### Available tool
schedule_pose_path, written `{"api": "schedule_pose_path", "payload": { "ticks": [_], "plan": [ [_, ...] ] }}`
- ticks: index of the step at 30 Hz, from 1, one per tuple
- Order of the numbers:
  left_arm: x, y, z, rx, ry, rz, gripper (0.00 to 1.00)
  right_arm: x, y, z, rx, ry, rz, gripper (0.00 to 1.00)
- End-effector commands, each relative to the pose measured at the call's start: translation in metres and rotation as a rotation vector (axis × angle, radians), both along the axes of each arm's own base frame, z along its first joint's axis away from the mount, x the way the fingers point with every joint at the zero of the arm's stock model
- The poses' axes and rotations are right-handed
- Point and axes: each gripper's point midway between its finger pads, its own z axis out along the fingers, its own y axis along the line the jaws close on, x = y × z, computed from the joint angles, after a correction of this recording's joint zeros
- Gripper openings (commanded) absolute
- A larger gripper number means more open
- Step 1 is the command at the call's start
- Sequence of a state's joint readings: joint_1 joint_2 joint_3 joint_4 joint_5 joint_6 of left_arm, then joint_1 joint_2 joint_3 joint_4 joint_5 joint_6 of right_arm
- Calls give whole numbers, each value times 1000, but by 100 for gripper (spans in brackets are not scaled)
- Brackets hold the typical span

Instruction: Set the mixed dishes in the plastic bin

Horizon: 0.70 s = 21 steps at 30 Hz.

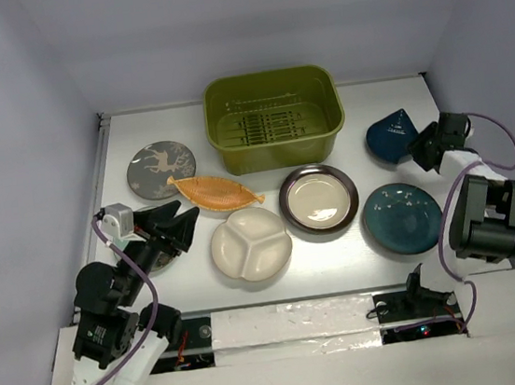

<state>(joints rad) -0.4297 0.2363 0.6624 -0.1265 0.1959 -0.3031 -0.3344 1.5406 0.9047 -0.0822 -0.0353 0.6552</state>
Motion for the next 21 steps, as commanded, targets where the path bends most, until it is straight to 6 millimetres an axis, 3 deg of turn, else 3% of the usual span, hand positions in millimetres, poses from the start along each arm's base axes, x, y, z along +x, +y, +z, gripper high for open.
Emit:
{"api": "schedule_pose_path", "payload": {
  "ticks": [1,13,19,21],
  "plan": [
    [-7,6,20,-28,-60,14,49,20,-3,6,32,-11,9,53],
    [-25,13,32,-63,-110,11,50,34,-3,-19,132,138,-13,56],
    [-29,19,36,-82,-127,31,50,26,-9,-32,145,292,-53,56],
    [-30,22,37,-89,-132,40,50,15,-6,-39,142,372,-62,54]
  ]
}}
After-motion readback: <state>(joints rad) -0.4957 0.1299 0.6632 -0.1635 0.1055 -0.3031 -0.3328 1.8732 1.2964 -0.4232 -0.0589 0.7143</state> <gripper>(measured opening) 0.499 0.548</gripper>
